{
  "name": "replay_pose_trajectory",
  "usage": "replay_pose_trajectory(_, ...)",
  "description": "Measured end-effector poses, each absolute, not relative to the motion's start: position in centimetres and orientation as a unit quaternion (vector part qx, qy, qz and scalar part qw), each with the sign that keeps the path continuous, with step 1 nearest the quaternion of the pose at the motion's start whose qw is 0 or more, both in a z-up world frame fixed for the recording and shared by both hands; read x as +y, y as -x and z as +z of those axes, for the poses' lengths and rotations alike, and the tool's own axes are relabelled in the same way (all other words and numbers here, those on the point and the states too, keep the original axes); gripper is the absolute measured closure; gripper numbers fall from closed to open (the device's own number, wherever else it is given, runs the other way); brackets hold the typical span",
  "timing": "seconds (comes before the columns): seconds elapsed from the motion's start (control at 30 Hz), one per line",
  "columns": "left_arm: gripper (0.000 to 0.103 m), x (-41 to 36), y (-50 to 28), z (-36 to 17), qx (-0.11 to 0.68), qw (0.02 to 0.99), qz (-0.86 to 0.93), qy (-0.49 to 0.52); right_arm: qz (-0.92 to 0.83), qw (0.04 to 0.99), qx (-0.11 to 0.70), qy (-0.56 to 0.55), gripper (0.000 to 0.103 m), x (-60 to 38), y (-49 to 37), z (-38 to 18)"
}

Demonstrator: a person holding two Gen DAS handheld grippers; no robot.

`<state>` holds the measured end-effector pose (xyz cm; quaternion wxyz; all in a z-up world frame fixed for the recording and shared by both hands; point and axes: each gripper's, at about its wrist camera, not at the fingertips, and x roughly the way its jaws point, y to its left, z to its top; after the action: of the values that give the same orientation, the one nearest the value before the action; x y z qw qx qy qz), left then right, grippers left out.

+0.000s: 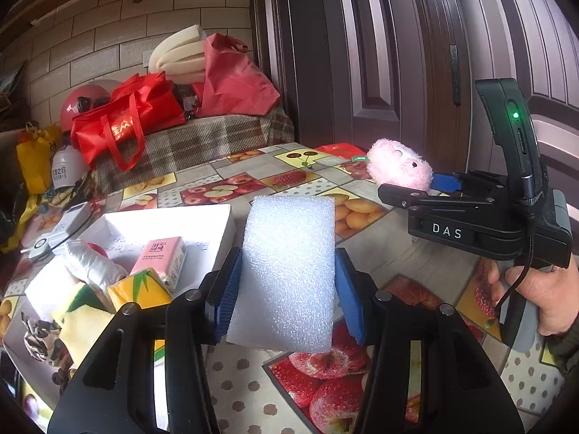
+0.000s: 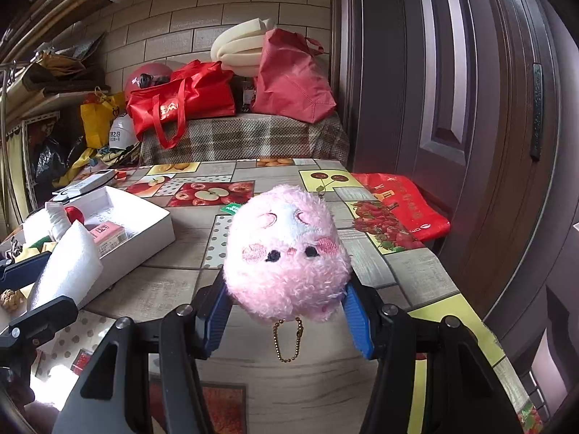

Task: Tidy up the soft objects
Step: 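Carry pig plush and foam block into the white box and open both tools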

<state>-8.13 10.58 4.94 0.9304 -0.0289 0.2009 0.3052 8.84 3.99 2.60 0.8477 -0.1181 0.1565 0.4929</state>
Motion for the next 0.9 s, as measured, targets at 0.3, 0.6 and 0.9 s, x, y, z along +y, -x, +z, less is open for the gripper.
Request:
replay_pose_trajectory(0.3, 0.053, 10.9, 11.3, 4.9, 0.193, 0.929, 0.314, 0.034, 0.517, 0.837, 0.149, 0.104, 0.046, 3.5, -5.5, 2.7)
replay_pose_trajectory(0.6, 0.053, 11.5, 14.1, 4.9, 0.178, 0.923, 0.340, 0.033, 0.543, 0.820, 0.136, 0.116, 0.046, 4.4, -2.1, 2.6)
replay_pose_trajectory(0.9, 0.053, 14.0, 17.9, 4.7, 0.175, 0.909, 0.375, 0.043, 0.561, 0.809, 0.132, 0.116, 0.046, 4.8, -0.3, 2.5)
